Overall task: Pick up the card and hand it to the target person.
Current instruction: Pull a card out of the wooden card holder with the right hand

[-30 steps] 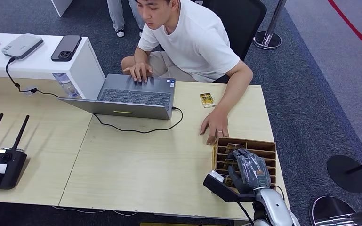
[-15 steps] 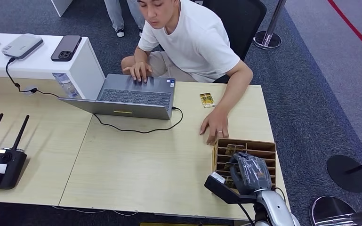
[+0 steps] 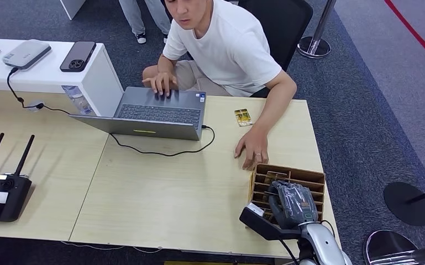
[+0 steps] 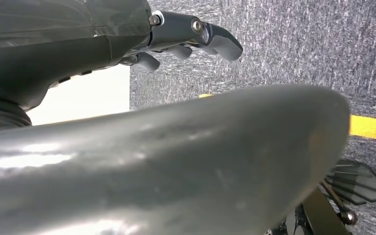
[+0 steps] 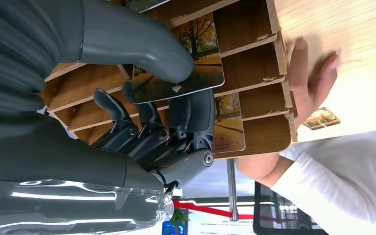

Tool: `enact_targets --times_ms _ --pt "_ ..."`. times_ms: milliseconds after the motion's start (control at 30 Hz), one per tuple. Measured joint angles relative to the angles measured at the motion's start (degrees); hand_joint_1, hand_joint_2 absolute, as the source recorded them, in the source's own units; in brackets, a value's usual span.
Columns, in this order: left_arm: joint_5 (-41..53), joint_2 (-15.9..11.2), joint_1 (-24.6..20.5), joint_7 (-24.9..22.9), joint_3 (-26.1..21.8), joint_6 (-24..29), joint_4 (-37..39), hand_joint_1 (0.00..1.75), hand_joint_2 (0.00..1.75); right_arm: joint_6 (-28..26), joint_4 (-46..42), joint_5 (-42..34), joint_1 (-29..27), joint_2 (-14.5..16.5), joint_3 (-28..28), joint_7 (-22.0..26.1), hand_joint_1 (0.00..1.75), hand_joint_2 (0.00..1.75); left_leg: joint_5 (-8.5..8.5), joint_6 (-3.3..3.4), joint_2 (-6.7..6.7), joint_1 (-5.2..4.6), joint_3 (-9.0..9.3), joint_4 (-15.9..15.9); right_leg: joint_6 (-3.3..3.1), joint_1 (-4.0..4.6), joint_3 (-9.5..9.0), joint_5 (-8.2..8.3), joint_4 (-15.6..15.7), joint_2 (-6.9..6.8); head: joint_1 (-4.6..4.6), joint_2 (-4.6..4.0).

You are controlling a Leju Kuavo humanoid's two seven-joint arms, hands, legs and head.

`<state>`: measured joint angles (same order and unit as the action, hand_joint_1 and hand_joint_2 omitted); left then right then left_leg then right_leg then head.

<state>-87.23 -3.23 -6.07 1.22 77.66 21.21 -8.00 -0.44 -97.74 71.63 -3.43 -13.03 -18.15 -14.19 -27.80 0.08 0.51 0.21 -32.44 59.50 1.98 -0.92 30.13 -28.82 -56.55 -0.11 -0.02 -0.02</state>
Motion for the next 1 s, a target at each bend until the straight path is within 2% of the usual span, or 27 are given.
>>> enact_targets --times_ms 33,567,700,767,1000 --pt "-0.1 0.0 0.0 0.0 0.0 0.1 0.0 0.0 1.75 0.0 0.0 0.0 0.0 0.0 0.0 0.0 1.61 1.75 0.0 0.0 0.0 0.0 0.0 0.0 0.0 0.0 0.0 0.0 0.0 0.0 0.0 0.0" --pt "-0.2 0.0 0.0 0.8 0.7 1.2 0.0 0.0 1.75 -0.1 0.0 -0.1 0.0 0.0 0.0 0.3 1.66 1.75 0.0 0.0 0.0 0.0 0.0 0.0 0.0 0.0 0.0 0.0 0.0 0.0 -0.01 0.0" --pt "-0.8 0.0 0.0 0.9 0.9 1.2 0.0 0.0 1.75 -1.8 0.0 0.0 0.0 0.0 0.0 1.4 1.66 1.75 0.0 0.0 0.0 0.0 0.0 0.0 0.0 0.0 0.0 0.0 0.0 0.0 -0.01 0.0" --pt "-1.1 0.0 0.0 0.9 0.9 1.2 0.0 0.0 1.75 -4.9 -0.1 0.2 0.0 0.0 0.0 3.3 1.66 1.75 0.0 0.0 0.0 0.0 -0.01 0.0 0.0 0.0 0.0 0.0 0.0 0.0 -0.01 0.0" --pt "-2.1 0.1 0.0 1.5 1.0 1.2 0.0 0.0 1.75 -22.4 -3.4 1.9 -0.3 0.0 0.0 13.8 1.66 1.75 0.0 0.0 0.0 0.0 -0.01 0.0 0.0 0.0 0.01 0.0 0.0 0.0 -0.01 0.0"
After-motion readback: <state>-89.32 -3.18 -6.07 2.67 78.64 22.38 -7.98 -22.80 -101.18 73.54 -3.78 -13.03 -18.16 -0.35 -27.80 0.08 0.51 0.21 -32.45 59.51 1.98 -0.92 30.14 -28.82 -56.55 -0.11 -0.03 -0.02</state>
